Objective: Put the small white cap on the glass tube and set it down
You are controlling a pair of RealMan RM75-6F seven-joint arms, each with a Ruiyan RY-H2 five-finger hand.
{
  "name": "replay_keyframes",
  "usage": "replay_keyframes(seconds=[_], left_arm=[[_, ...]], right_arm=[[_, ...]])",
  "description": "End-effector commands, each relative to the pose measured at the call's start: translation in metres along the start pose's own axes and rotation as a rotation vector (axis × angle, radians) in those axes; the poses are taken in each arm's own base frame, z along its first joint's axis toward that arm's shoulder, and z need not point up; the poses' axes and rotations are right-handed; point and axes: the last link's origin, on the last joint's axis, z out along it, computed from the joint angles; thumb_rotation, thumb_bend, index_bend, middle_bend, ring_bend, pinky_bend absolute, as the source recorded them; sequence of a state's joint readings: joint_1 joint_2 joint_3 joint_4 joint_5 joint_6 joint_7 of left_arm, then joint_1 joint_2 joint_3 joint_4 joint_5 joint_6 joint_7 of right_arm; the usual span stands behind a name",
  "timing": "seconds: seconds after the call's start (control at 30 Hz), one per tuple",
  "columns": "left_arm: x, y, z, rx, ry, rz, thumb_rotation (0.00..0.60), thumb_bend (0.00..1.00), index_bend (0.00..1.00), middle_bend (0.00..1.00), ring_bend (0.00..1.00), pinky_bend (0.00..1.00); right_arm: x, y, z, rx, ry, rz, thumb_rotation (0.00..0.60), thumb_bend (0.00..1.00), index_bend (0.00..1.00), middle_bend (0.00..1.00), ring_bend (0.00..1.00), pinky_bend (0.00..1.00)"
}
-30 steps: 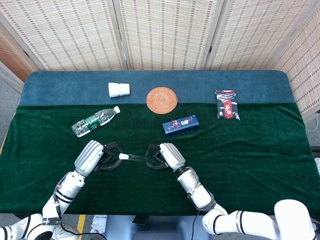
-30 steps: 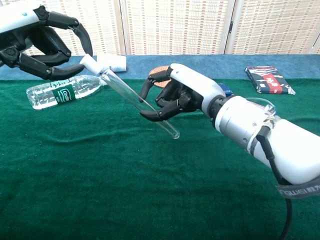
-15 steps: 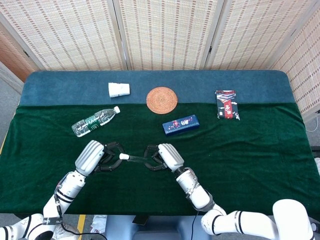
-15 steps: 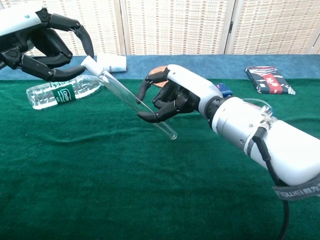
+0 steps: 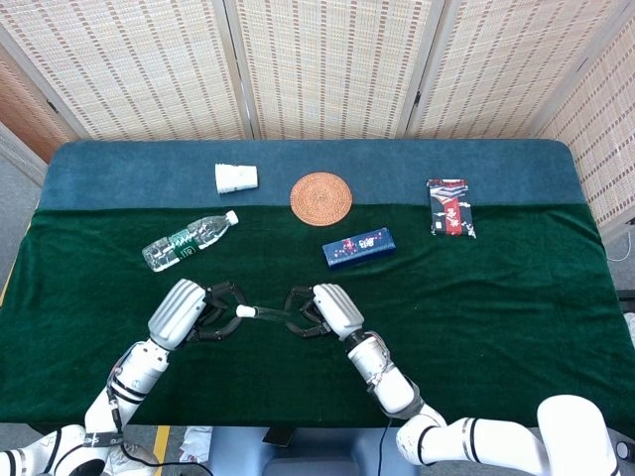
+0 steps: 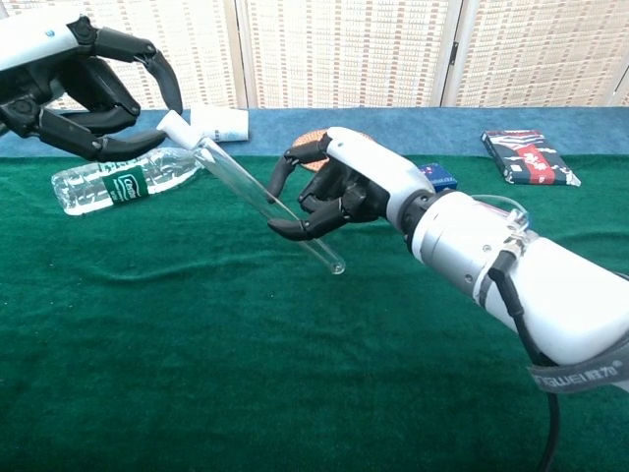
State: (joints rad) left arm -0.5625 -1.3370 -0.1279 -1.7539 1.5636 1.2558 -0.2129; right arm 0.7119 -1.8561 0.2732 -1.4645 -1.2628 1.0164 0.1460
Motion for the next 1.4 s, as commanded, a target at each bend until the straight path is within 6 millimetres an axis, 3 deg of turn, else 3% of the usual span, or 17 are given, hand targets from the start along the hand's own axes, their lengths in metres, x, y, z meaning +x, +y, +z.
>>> replay_keyframes(seconds=[0.03,1.1,1.17,1.23,1.27,1.3,1.33,1.4], left_arm=[[-0.001,0.0,0.0,-0.001,-0.001,-0.002,0.6,0.49,0.58,1.0,0.98,0.88],[-0.011,0.003,0.005,-0.002,-0.011,-0.009,0.6,0.49,0.57,1.0,0.98,0.88],[-0.01,0.001,0.004,0.006,-0.021,0.002,0.6,0.49,0.49,1.0,0.98,0.88],[-0.009,-0.002,0.002,0.02,-0.038,0.027,0.6,0.43,0.31,1.0,0.94,0.86],[-0.008,-0.003,0.002,0.027,-0.045,0.042,0.6,0.37,0.17,0.97,0.88,0.82],[-0.005,-0.005,0.001,0.037,-0.054,0.057,0.6,0.34,0.1,0.94,0.83,0.78],[-0.003,-0.006,0.0,0.045,-0.062,0.061,0.6,0.3,0.03,0.86,0.74,0.72],[0.002,-0.01,-0.002,0.067,-0.082,0.06,0.6,0.27,0.0,0.65,0.54,0.6]], right_arm=[[-0.001,-0.001,0.0,0.002,-0.002,0.002,0.6,0.65,0.78,1.0,1.0,1.0],[-0.005,-0.008,0.004,0.016,0.001,0.029,0.6,0.65,0.78,1.0,1.0,1.0],[-0.004,-0.006,0.004,0.011,0.0,0.023,0.6,0.65,0.78,1.0,1.0,1.0],[-0.003,-0.005,0.003,0.008,-0.005,0.002,0.6,0.66,0.78,1.0,1.0,1.0],[-0.001,-0.004,0.002,0.007,-0.007,-0.015,0.6,0.66,0.78,1.0,1.0,1.0],[0.002,-0.003,0.002,0.008,-0.005,-0.042,0.6,0.66,0.78,1.0,1.0,1.0],[0.005,-0.003,0.001,0.008,-0.004,-0.065,0.6,0.67,0.78,1.0,1.0,1.0],[0.012,-0.002,-0.001,0.005,-0.009,-0.125,0.6,0.68,0.78,1.0,1.0,1.0]])
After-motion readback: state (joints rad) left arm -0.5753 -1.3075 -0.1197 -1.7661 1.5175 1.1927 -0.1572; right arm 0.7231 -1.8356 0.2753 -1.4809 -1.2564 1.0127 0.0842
